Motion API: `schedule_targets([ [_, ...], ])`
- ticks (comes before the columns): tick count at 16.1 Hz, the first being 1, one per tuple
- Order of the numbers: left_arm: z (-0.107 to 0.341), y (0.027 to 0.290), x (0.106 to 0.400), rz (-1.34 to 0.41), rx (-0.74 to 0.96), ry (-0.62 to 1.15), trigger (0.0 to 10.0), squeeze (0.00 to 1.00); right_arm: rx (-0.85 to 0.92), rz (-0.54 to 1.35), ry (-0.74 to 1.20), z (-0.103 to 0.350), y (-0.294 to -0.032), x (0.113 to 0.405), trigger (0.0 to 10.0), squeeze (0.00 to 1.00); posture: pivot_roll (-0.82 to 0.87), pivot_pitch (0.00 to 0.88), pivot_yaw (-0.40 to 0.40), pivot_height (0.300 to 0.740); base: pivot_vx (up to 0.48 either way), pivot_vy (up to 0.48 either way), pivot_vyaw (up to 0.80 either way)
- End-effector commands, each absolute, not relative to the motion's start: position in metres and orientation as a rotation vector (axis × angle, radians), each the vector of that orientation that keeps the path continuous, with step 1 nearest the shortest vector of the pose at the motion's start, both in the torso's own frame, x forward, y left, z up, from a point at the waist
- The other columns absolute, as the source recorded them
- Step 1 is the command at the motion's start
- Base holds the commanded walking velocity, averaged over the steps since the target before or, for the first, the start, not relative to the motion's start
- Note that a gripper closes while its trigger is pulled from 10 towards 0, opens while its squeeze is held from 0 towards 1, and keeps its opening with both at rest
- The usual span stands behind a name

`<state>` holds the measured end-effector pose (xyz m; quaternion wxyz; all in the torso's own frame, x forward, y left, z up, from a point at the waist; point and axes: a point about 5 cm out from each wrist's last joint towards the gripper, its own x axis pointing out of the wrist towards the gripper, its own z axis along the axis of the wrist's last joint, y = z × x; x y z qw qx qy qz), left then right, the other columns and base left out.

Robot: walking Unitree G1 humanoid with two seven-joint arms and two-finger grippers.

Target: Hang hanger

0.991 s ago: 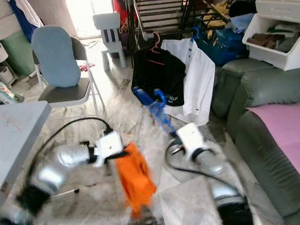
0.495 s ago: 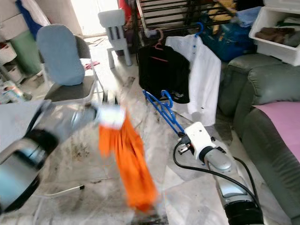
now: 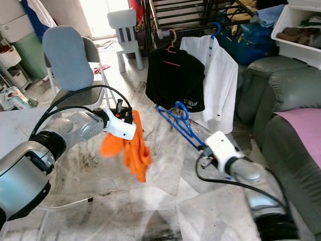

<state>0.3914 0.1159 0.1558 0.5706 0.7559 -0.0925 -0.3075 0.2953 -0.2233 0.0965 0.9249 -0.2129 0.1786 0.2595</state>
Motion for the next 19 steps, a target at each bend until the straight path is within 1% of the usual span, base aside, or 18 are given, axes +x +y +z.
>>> schedule_targets([
  [1,0.168,0.125,0.397,-0.648,1.835,-0.244,10.0,0.0,-0.44,0.63,0.359,0.109,-0.226,0.29,10.0,0.0,-0.18,0.0,0.135,0.74,0.0,0.0,0.0],
  [5,0.177,0.123,0.401,-0.562,1.795,-0.306,10.0,0.0,-0.427,0.762,0.424,0.126,-0.243,0.277,10.0,0.0,-0.18,0.0,0.141,0.74,0.0,0.0,0.0],
  [8,0.17,0.125,0.399,-0.572,1.809,-0.272,10.0,0.0,-0.451,0.848,0.465,0.142,-0.252,0.264,10.0,0.0,-0.19,0.0,0.15,0.74,0.0,0.0,0.0],
  [9,0.165,0.123,0.398,-0.577,1.848,-0.296,10.0,0.0,-0.457,0.831,0.447,0.153,-0.258,0.266,10.0,0.0,-0.2,0.0,0.155,0.74,0.0,0.0,0.0],
  [10,0.161,0.122,0.396,-0.614,1.833,-0.275,10.0,0.0,-0.455,0.839,0.455,0.156,-0.26,0.265,10.0,0.0,-0.2,0.0,0.156,0.74,0.0,0.0,0.0],
  [14,0.159,0.116,0.394,-0.629,1.81,-0.302,10.0,0.0,-0.435,0.863,0.451,0.158,-0.254,0.262,10.0,0.0,-0.2,0.0,0.159,0.74,0.0,0.0,0.0],
  [16,0.159,0.111,0.393,-0.636,1.81,-0.358,10.0,0.0,-0.422,0.894,0.458,0.154,-0.248,0.26,10.0,0.0,-0.2,0.0,0.161,0.74,0.0,0.0,0.0],
  [17,0.162,0.106,0.392,-0.633,1.797,-0.416,10.0,0.0,-0.407,0.923,0.467,0.151,-0.242,0.257,10.0,0.0,-0.2,0.0,0.162,0.74,0.0,0.0,0.0],
  [19,0.166,0.101,0.391,-0.634,1.758,-0.452,10.0,0.0,-0.393,0.93,0.472,0.148,-0.24,0.257,10.0,0.0,-0.2,0.0,0.162,0.74,0.0,0.0,0.0],
])
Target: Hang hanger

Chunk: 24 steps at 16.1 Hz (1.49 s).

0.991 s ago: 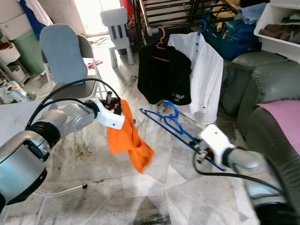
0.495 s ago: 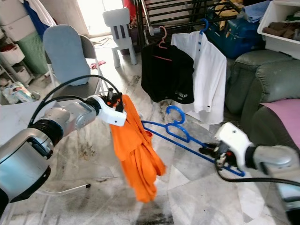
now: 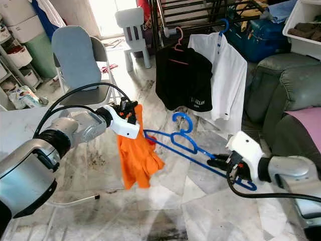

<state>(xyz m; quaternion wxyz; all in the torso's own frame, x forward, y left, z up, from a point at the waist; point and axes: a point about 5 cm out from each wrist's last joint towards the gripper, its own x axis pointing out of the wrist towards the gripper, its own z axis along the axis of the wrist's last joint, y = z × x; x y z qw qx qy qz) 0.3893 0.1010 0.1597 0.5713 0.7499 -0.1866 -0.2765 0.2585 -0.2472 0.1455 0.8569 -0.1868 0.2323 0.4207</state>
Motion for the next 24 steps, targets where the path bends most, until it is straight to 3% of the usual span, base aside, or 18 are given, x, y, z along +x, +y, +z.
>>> schedule_targets([
  [1,0.169,0.097,0.391,-0.63,1.746,-0.502,10.0,0.0,-0.382,0.946,0.484,0.145,-0.237,0.256,10.0,0.0,-0.2,0.0,0.161,0.74,0.0,0.0,0.0],
  [8,0.193,0.086,0.387,-0.658,1.591,-0.662,10.0,0.0,-0.361,0.899,0.549,0.114,-0.231,0.255,10.0,0.0,-0.19,0.0,0.159,0.74,0.0,0.0,0.0],
  [15,0.18,0.104,0.383,-0.69,1.575,-0.601,10.0,0.0,-0.459,0.826,0.574,0.114,-0.248,0.263,10.0,0.0,-0.19,0.0,0.149,0.74,0.0,0.0,0.0],
  [20,0.19,0.086,0.378,-0.736,1.445,-0.671,10.0,0.0,-0.397,0.704,0.609,0.094,-0.252,0.269,10.0,0.0,-0.18,0.0,0.146,0.74,0.0,0.0,0.0],
  [24,0.208,0.057,0.367,-0.816,1.281,-0.811,10.0,0.0,-0.339,0.515,0.69,0.069,-0.265,0.276,10.0,0.0,-0.18,0.0,0.143,0.74,0.0,0.0,0.0],
])
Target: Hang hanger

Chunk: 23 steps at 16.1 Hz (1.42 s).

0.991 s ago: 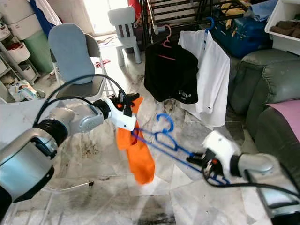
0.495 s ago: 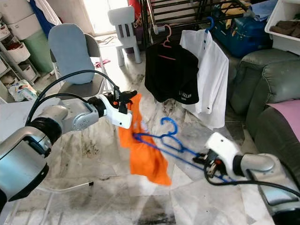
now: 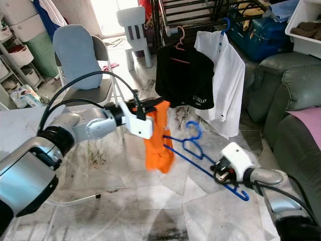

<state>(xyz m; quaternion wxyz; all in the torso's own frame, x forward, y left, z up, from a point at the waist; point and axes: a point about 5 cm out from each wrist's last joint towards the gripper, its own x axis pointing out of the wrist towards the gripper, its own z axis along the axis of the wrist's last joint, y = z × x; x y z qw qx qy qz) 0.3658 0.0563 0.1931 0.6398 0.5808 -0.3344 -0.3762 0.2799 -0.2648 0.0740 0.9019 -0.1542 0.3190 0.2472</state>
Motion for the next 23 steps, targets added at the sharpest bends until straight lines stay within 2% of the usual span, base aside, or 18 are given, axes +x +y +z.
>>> schedule_targets([
  [1,0.211,0.052,0.365,-0.829,1.267,-0.839,10.0,0.0,-0.326,0.424,0.711,0.065,-0.273,0.278,10.0,0.0,-0.18,0.0,0.142,0.74,0.0,0.0,0.0],
  [2,0.211,0.051,0.364,-0.844,1.245,-0.839,10.0,0.0,-0.298,0.367,0.703,0.064,-0.278,0.281,10.0,0.0,-0.18,0.0,0.142,0.74,0.0,0.0,0.0],
  [5,0.196,0.051,0.36,-0.887,1.256,-0.803,10.0,0.0,-0.165,0.234,0.516,0.086,-0.275,0.303,10.0,0.0,-0.18,0.0,0.143,0.74,0.0,0.0,0.0],
  [8,0.187,0.044,0.354,-0.937,1.287,-0.826,10.0,0.0,0.116,0.382,0.338,0.109,-0.24,0.315,10.0,0.0,-0.18,0.0,0.138,0.74,0.0,0.0,0.0],
  [10,0.183,0.041,0.352,-0.951,1.292,-0.815,10.0,0.0,0.162,0.444,0.319,0.113,-0.228,0.315,10.0,0.0,-0.18,0.0,0.136,0.74,0.0,0.0,0.0],
  [11,0.181,0.04,0.354,-0.939,1.308,-0.795,10.0,0.0,0.17,0.558,0.324,0.115,-0.215,0.309,10.0,0.0,-0.18,0.0,0.133,0.74,0.0,0.0,0.0],
  [14,0.184,0.041,0.359,-0.898,1.289,-0.751,10.0,0.0,0.071,0.784,0.447,0.098,-0.197,0.28,10.0,0.0,-0.19,0.0,0.129,0.74,0.0,0.0,0.0],
  [16,0.188,0.044,0.362,-0.884,1.269,-0.731,10.0,0.0,-0.061,0.877,0.616,0.076,-0.205,0.253,10.0,0.0,-0.19,0.0,0.129,0.74,0.0,0.0,0.0],
  [18,0.185,0.047,0.362,-0.886,1.281,-0.715,10.0,0.0,-0.171,0.877,0.69,0.07,-0.22,0.243,10.0,0.0,-0.19,0.0,0.13,0.74,0.0,0.0,0.0],
  [20,0.181,0.051,0.363,-0.891,1.296,-0.687,10.0,0.0,-0.41,0.672,0.773,0.069,-0.266,0.25,10.0,0.0,-0.19,0.0,0.134,0.74,0.0,0.0,0.0],
  [23,0.181,0.051,0.363,-0.899,1.295,-0.678,10.0,0.0,-0.464,0.433,0.676,0.087,-0.283,0.277,10.0,0.0,-0.19,0.0,0.137,0.74,0.0,0.0,0.0],
])
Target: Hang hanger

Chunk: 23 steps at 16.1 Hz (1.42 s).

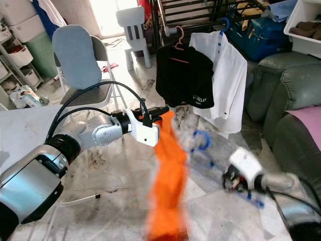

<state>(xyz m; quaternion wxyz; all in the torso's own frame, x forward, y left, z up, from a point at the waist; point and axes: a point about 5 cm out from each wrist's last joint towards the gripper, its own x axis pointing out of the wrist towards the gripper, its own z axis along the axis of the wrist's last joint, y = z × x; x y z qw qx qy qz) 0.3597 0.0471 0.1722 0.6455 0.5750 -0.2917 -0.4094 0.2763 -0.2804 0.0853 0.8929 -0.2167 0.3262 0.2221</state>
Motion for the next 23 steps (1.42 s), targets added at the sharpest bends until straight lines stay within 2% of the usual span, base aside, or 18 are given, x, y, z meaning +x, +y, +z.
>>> schedule_targets([
  [1,0.182,0.051,0.363,-0.904,1.292,-0.68,10.0,0.0,-0.451,0.371,0.609,0.093,-0.283,0.286,10.0,0.0,-0.19,0.0,0.135,0.74,0.0,0.0,0.0],
  [3,0.18,0.05,0.361,-0.919,1.293,-0.68,10.0,0.0,-0.396,0.22,0.524,0.102,-0.286,0.301,10.0,0.0,-0.18,0.0,0.135,0.74,0.0,0.0,0.0],
  [4,0.178,0.053,0.362,-0.915,1.304,-0.672,10.0,0.0,-0.346,0.221,0.514,0.103,-0.284,0.303,10.0,0.0,-0.18,0.0,0.135,0.74,0.0,0.0,0.0],
  [5,0.177,0.054,0.362,-0.907,1.31,-0.662,10.0,0.0,-0.311,0.305,0.5,0.106,-0.274,0.302,10.0,0.0,-0.18,0.0,0.136,0.74,0.0,0.0,0.0],
  [7,0.174,0.057,0.365,-0.885,1.329,-0.633,10.0,0.0,-0.328,0.648,0.485,0.108,-0.245,0.284,10.0,0.0,-0.19,0.0,0.137,0.74,0.0,0.0,0.0],
  [8,0.174,0.057,0.365,-0.884,1.33,-0.63,10.0,0.0,-0.318,0.732,0.49,0.109,-0.239,0.276,10.0,0.0,-0.19,0.0,0.137,0.74,0.0,0.0,0.0],
  [9,0.173,0.056,0.365,-0.886,1.329,-0.627,10.0,0.0,-0.355,0.824,0.572,0.106,-0.241,0.263,10.0,0.0,-0.19,0.0,0.14,0.74,0.0,0.0,0.0],
  [11,0.172,0.056,0.364,-0.893,1.333,-0.622,10.0,0.0,-0.425,0.874,0.654,0.103,-0.249,0.252,10.0,0.0,-0.19,0.0,0.14,0.74,0.0,0.0,0.0],
  [14,0.17,0.055,0.364,-0.9,1.336,-0.615,10.0,0.0,-0.474,0.851,0.678,0.109,-0.261,0.252,10.0,0.0,-0.2,0.0,0.143,0.74,0.0,0.0,0.0],
  [18,0.16,0.059,0.363,-0.943,1.362,-0.547,10.0,0.0,-0.548,0.667,0.481,0.137,-0.265,0.284,10.0,0.0,-0.2,0.0,0.144,0.74,0.0,0.0,0.0],
  [23,0.151,0.067,0.363,-0.957,1.392,-0.49,10.0,0.0,-0.531,0.645,0.349,0.156,-0.259,0.296,10.0,0.0,-0.19,0.0,0.148,0.74,0.0,0.0,0.0],
])
